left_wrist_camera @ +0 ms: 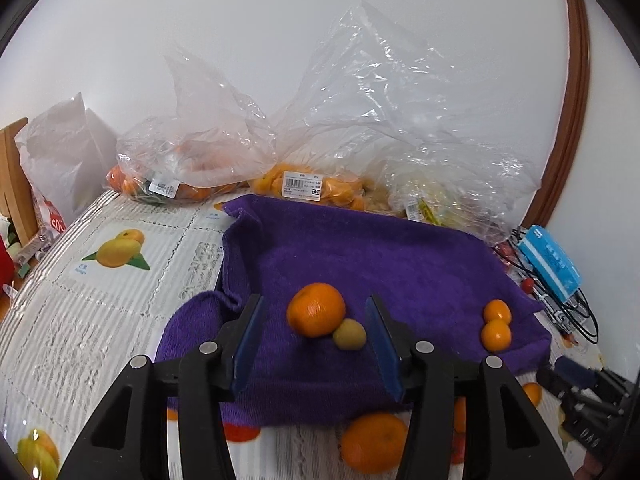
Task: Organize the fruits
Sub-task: 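Withdraw the open right tool to the fruit row while the left tool releases its orange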
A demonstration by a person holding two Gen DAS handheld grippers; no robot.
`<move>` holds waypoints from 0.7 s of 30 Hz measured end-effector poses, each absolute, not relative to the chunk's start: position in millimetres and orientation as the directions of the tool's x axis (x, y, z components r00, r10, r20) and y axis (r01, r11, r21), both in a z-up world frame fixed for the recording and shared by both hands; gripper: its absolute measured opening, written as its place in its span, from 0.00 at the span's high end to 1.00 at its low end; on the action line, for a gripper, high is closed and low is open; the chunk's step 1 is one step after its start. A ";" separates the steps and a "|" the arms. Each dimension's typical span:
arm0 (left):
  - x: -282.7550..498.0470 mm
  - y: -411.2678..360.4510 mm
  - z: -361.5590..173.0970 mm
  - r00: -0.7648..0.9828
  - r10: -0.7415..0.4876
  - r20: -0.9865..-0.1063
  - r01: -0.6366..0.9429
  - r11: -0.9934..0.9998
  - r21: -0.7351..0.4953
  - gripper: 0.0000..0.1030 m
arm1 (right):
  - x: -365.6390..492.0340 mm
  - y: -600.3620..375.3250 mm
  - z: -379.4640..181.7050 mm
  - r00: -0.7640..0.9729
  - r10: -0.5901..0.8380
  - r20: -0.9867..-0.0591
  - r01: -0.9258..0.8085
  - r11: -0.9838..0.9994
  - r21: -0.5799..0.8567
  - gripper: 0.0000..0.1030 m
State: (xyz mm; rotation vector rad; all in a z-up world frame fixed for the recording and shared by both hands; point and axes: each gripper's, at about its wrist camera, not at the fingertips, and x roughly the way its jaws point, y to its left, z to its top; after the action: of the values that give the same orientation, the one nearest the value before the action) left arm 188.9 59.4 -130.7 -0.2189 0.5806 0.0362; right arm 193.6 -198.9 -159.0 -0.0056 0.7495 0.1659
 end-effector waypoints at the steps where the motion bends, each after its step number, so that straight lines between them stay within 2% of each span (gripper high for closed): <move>1: 186.2 58.7 -130.8 0.837 -0.031 -0.546 -0.091 0.976 -0.196 0.52 | 191.1 -198.2 -161.3 0.714 0.138 -0.687 -0.147 0.988 0.046 0.59; 3: 180.3 57.2 -132.5 0.838 -0.032 -0.545 -0.088 0.977 -0.193 0.51 | 187.3 -196.5 -168.4 0.695 0.107 -0.711 -0.127 0.992 0.026 0.59; 6: 172.5 54.7 -136.7 0.829 -0.033 -0.558 -0.081 0.981 -0.179 0.51 | 184.7 -196.3 -175.1 0.677 0.138 -0.723 -0.135 0.989 0.062 0.58; 19: 166.8 51.4 -145.6 0.808 -0.044 -0.588 -0.069 0.983 -0.168 0.51 | 189.1 -194.5 -190.4 0.656 0.128 -0.744 -0.122 0.991 0.063 0.58; 21: 167.1 52.2 -146.0 0.807 -0.047 -0.589 -0.069 0.982 -0.173 0.51 | 190.3 -195.4 -192.1 0.649 0.131 -0.750 -0.120 0.990 0.069 0.62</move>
State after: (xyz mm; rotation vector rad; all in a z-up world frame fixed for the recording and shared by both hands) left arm 167.1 52.2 -146.0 -0.1906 0.6331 0.0120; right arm 190.3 -195.4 -192.1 0.0138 0.8531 0.1423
